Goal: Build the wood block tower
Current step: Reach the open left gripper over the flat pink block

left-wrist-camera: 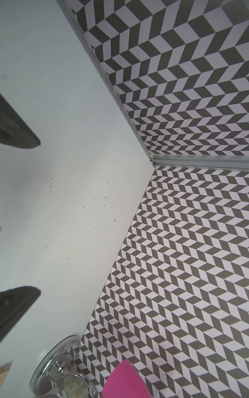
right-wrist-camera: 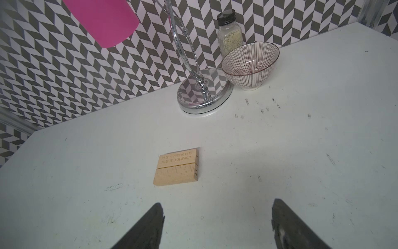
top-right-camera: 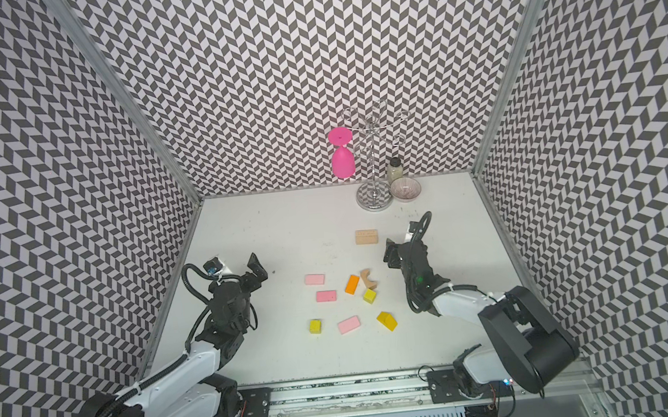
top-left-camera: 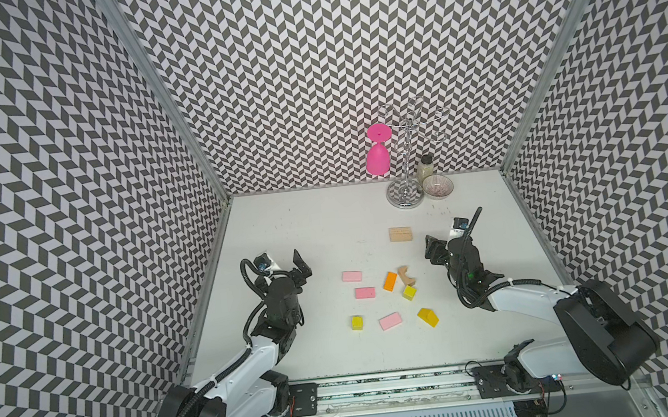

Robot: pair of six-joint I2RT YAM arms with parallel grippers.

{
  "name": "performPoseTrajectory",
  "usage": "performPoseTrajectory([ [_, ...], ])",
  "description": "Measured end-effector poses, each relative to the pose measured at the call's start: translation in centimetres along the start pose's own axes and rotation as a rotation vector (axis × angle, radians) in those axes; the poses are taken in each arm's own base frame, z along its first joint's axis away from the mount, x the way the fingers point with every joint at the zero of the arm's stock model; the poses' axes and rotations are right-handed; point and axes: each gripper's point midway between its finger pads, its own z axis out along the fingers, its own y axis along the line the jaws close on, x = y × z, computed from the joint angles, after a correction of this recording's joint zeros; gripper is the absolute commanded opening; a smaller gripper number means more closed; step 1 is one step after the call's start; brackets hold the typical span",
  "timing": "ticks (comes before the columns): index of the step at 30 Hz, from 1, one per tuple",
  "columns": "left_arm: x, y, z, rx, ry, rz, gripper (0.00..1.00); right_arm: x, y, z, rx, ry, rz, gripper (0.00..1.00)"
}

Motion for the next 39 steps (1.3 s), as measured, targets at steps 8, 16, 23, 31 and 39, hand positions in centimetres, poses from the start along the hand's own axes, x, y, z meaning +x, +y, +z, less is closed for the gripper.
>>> performPoseTrajectory([
  [8, 0.4, -0.6, 0.0, 0.036, 0.02, 0.019, 1.0, 1.7, 0.3, 0.3, -0.035, 0.048, -0.006, 0.75],
  [16, 1.1, -4.1, -1.0, 0.233, 0.092, -0.073, 0.96, 2.2, 1.3, 0.0, -0.092, 0.054, -0.027, 0.71],
  [23, 3.8, -8.4, -2.6, 0.411, 0.213, -0.058, 0.95, 2.3, 2.7, -0.3, -0.133, 0.053, -0.034, 0.71],
  [31, 6.5, -11.7, -1.8, 0.494, 0.351, 0.034, 0.9, 0.2, 1.4, -0.6, -0.063, -0.057, -0.025, 0.73],
  [39, 12.4, -14.0, -2.4, 0.548, 0.55, 0.173, 0.86, -3.3, -0.3, -2.0, 0.072, -0.132, -0.047, 0.78],
])
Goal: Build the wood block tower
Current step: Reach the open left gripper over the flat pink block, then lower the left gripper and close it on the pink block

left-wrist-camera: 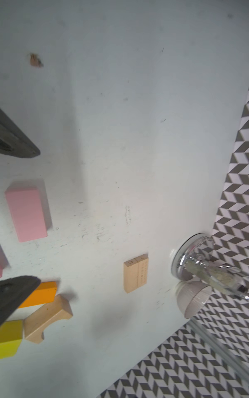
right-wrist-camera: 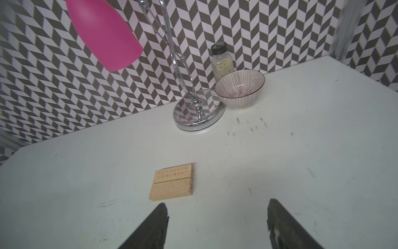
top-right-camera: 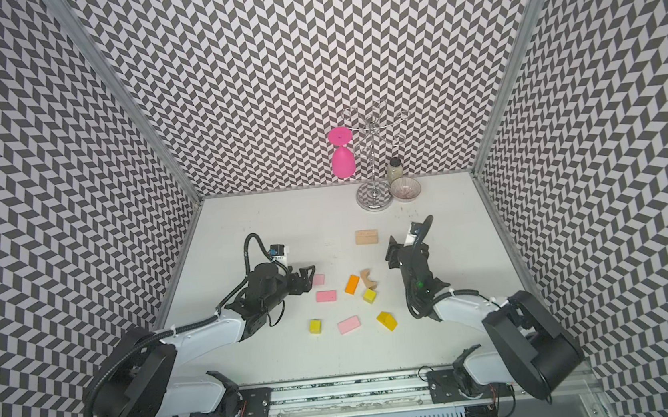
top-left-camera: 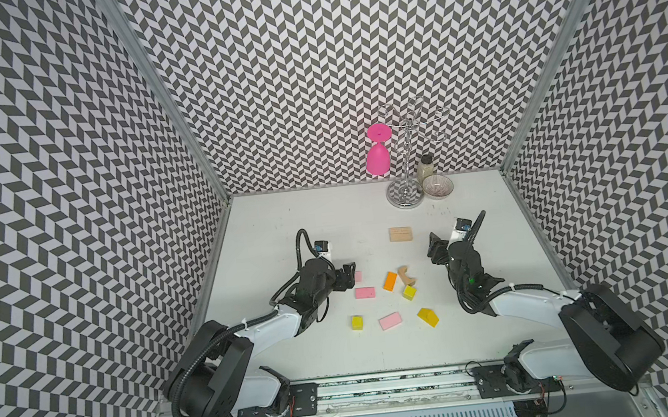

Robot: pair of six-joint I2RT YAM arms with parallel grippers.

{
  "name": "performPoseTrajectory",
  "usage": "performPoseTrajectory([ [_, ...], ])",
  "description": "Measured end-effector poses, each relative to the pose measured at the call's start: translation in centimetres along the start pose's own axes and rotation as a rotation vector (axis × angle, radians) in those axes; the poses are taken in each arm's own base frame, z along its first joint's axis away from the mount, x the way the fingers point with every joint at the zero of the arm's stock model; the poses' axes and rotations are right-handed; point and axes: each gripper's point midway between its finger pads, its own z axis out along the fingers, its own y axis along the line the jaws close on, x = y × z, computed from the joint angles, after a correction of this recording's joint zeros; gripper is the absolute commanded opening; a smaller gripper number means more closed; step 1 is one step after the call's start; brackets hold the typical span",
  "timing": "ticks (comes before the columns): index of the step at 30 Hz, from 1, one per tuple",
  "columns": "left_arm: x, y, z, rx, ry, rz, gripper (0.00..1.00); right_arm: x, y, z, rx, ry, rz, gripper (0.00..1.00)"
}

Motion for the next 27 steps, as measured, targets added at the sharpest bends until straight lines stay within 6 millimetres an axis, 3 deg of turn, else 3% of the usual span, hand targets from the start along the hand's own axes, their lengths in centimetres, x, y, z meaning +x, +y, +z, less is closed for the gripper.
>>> performPoseTrajectory([
  [2, 1.1, -0.3, 0.5, 0.004, 0.038, 0.021, 0.85, -2.5, -0.7, -1.1, 0.034, -0.065, 0.015, 0.84],
  [4, 2.1, -0.7, 1.0, 0.006, 0.077, 0.039, 0.84, -4.5, -1.5, -2.3, 0.055, -0.128, 0.05, 0.84],
  [6, 3.0, -1.0, 1.6, 0.013, 0.114, 0.055, 0.83, -5.2, -2.6, -3.2, 0.059, -0.18, 0.077, 0.85],
  [9, 3.9, -1.2, 2.1, 0.007, 0.154, 0.067, 0.83, -3.0, -4.1, -3.1, 0.088, -0.146, 0.043, 0.85],
  [12, 4.5, -1.0, 2.6, -0.03, 0.178, 0.084, 0.83, -1.8, -4.3, -2.8, 0.099, -0.102, 0.015, 0.85],
  [23, 5.2, 0.5, 4.4, -0.176, 0.218, 0.133, 0.81, -1.6, -3.3, -1.7, 0.083, -0.07, -0.007, 0.83],
  [27, 4.8, 0.3, 5.3, -0.201, 0.21, 0.148, 0.75, -1.6, -3.2, -1.7, 0.08, -0.069, -0.008, 0.83],
])
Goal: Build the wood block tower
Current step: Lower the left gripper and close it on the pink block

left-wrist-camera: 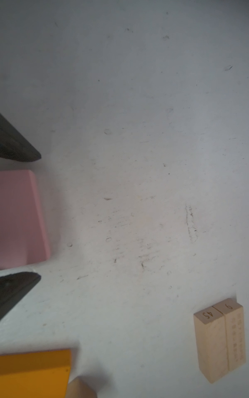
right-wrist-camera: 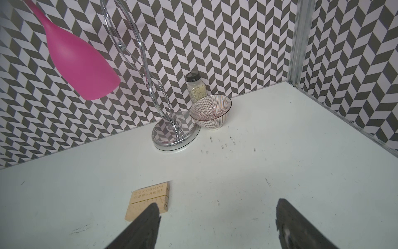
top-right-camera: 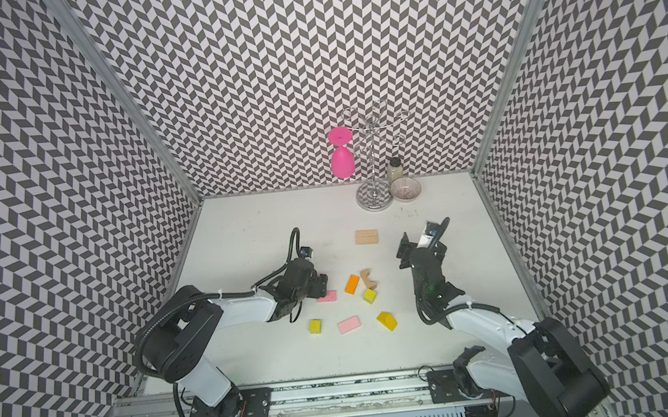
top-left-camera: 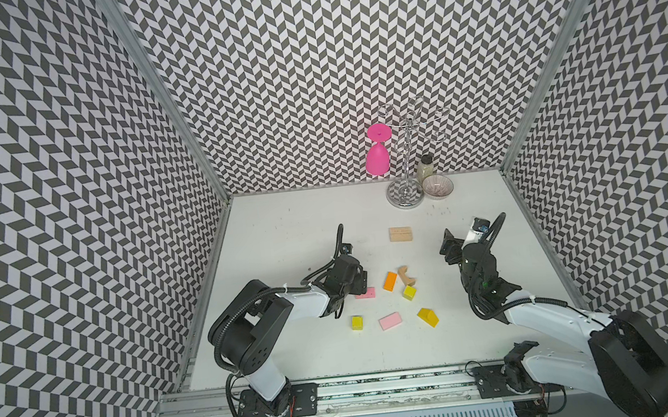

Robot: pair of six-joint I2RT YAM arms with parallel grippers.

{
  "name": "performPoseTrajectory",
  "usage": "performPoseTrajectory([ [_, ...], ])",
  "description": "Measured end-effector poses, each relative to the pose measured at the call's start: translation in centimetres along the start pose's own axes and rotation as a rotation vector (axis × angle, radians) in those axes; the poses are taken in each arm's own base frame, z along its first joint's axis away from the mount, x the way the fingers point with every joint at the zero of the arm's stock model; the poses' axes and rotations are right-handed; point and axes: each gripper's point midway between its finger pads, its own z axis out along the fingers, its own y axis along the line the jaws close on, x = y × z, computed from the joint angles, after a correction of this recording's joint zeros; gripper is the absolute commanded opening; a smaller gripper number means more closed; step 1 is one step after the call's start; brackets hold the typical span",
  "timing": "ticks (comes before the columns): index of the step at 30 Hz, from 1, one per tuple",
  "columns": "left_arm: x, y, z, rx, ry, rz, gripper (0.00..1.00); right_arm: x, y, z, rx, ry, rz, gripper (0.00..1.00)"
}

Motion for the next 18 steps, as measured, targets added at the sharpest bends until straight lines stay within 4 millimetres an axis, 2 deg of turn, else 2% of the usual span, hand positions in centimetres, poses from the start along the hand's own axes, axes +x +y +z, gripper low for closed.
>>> performPoseTrajectory([
  [2, -0.27, -0.03, 0.38, -0.017, -0.005, 0.005, 0.71, 0.01, 0.02, 0.0, -0.001, 0.001, 0.0, 0.83],
  [4, -0.32, -0.03, 0.52, -0.024, -0.006, 0.009, 0.7, 0.02, 0.03, 0.0, -0.002, 0.001, 0.0, 0.83],
  [18, 0.49, -0.66, -0.42, -0.015, 0.021, 0.034, 0.77, 0.46, 0.1, 0.23, -0.001, 0.015, -0.01, 0.83],
])
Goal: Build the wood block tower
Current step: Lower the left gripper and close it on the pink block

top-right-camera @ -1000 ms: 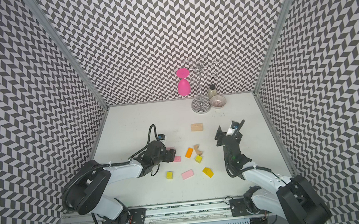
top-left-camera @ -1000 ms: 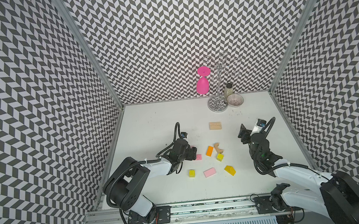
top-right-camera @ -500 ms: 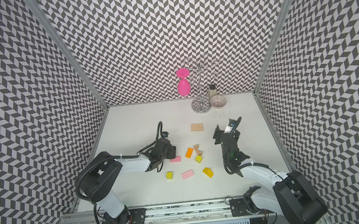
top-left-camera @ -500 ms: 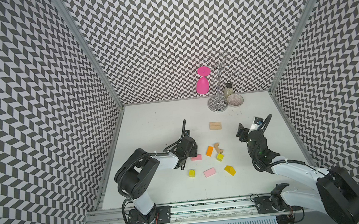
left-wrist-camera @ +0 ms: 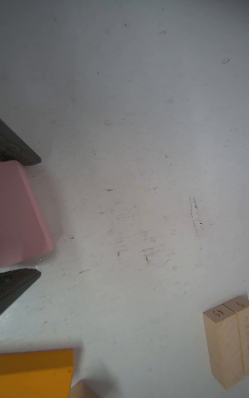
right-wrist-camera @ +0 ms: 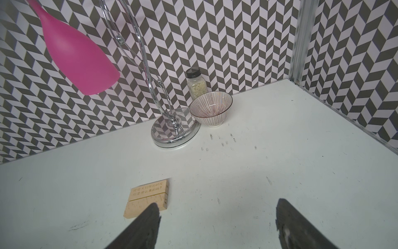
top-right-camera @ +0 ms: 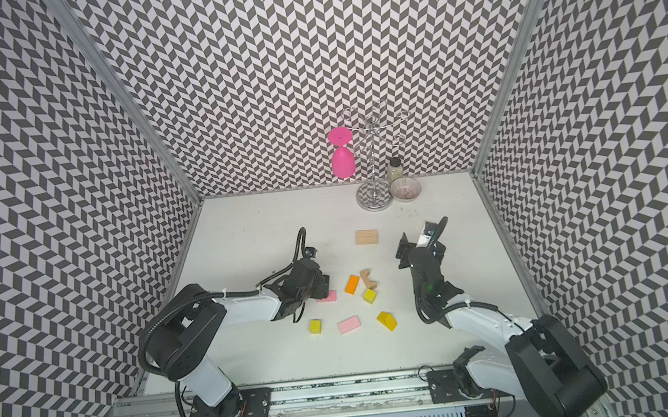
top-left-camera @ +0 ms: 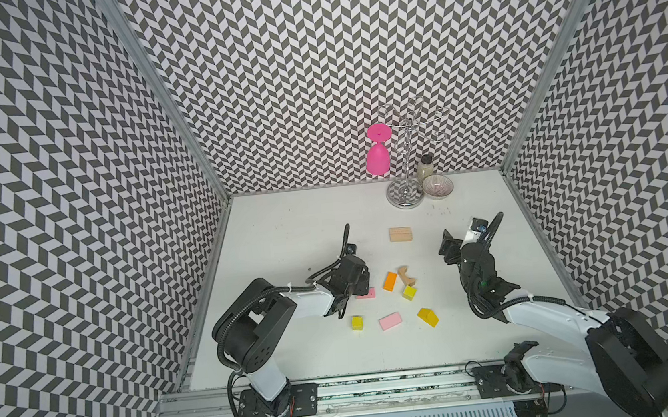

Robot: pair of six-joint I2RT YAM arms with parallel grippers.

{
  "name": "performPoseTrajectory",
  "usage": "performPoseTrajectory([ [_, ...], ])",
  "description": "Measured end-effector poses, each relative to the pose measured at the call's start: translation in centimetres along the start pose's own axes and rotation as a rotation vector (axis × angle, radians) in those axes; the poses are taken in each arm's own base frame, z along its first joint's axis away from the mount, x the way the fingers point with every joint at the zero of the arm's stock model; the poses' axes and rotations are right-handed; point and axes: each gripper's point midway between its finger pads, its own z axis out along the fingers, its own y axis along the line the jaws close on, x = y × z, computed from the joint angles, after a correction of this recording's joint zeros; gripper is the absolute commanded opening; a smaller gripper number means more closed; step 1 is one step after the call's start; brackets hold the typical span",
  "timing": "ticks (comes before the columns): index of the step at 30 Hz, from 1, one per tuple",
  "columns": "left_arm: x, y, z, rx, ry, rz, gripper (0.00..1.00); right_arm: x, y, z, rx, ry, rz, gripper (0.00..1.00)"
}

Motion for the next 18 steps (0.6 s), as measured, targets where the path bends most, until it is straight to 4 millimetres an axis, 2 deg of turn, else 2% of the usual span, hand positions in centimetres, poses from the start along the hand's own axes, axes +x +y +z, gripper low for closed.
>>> performPoseTrajectory([
  [8, 0.52, 0.31, -0.41, -0.013, 0.02, -0.005, 0.79, -0.04, 0.03, 0.01, -0.001, 0.0, 0.0, 0.83],
  [15, 0.66, 0.64, -0.45, -0.036, 0.022, -0.029, 0.65, 0.0, 0.06, 0.01, -0.002, 0.002, -0.004, 0.83],
  [18, 0.6, 0.62, -0.47, -0.038, 0.025, -0.038, 0.63, 0.07, 0.08, 0.01, -0.004, 0.005, -0.006, 0.83],
])
